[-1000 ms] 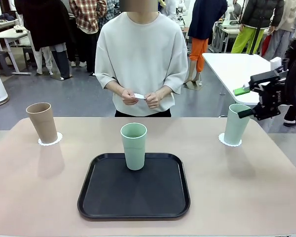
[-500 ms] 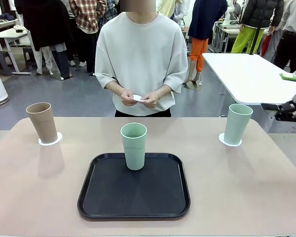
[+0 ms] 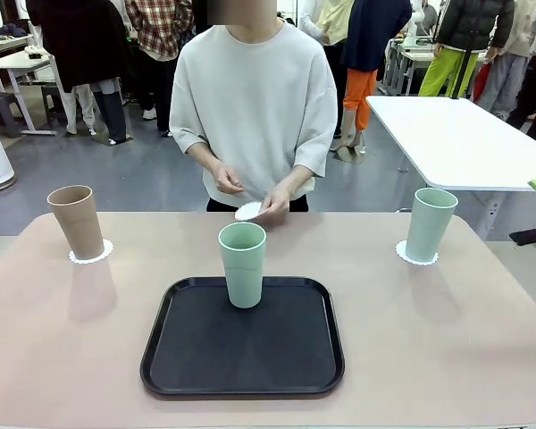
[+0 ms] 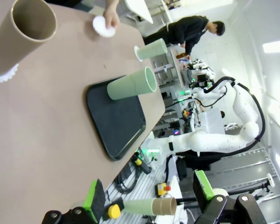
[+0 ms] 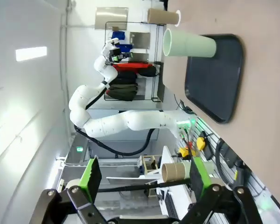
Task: Place coasters on the table and set cups on them.
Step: Take one Reusable plastic cup from the Flat Tray and place it on a coaster set by the human.
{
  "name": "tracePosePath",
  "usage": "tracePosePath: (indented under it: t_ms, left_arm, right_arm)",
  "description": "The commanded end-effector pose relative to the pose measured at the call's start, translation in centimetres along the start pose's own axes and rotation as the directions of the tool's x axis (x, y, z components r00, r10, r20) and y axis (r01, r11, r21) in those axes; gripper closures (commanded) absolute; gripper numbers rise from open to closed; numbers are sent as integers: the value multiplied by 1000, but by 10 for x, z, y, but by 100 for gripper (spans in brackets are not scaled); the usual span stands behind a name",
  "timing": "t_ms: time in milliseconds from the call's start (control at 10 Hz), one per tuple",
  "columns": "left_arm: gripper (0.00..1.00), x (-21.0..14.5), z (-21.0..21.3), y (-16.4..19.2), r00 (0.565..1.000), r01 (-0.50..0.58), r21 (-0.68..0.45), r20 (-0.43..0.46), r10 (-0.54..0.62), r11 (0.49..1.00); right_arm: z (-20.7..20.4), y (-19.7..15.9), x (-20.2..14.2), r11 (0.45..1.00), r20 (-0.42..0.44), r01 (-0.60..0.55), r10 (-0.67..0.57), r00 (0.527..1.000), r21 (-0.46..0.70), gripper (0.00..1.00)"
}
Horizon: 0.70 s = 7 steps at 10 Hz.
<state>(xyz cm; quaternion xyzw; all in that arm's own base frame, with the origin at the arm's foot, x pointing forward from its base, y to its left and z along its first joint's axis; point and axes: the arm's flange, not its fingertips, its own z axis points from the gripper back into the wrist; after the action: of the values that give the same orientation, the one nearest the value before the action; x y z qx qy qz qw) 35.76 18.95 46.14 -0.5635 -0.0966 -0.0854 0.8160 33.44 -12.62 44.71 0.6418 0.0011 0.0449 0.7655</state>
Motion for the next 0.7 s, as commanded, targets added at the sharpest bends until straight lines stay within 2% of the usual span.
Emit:
tracePosePath:
  t_ms: [0,200,300,400,600]
  left_arm:
    - [0,-1,1,-2,1000,7,-4,5,-7,1000]
    - [0,-1,1,-2,1000,7,-4,5,-7,1000]
    - [0,-1,1,-2,1000,7,-4,5,-7,1000]
    - [0,-1,1,-2,1000,7,-4,5,-7,1000]
    - [0,-1,1,-2,1000,7,-4,5,-7,1000]
  right_arm:
    - [10,-1,-10,999,-15,-31,31,999,-11,0]
    - [11,-4,-10,999,-17,-37,37,999,0,0]
    - [10,-5,-5,997,-4,-77,77,997,11,0]
    - [9,-1,-7,1000,2,-10,10,1000,-10,0]
    - [9,-1,-7,1000,2,-10,10,1000,-10,0]
